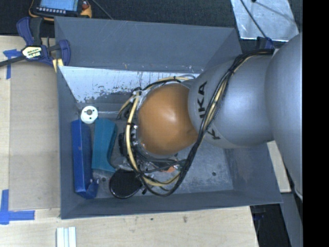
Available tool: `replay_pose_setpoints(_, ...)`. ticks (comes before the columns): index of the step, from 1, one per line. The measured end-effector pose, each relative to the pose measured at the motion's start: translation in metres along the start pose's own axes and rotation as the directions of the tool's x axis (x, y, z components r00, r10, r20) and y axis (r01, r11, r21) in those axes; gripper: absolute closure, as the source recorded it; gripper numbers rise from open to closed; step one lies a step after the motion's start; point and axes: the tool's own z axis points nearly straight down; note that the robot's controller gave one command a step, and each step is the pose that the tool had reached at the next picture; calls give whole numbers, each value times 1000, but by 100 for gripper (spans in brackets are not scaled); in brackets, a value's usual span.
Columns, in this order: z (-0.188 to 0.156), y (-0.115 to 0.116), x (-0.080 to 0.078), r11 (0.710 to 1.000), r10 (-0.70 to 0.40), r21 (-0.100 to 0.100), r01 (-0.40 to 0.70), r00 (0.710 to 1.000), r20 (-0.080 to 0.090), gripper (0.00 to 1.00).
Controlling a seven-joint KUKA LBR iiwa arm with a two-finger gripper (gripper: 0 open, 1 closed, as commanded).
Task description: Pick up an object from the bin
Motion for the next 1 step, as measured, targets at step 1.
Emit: replay_pose_setpoints(1,-16,0,-1,1000,1,2,-1,1000,6,100)
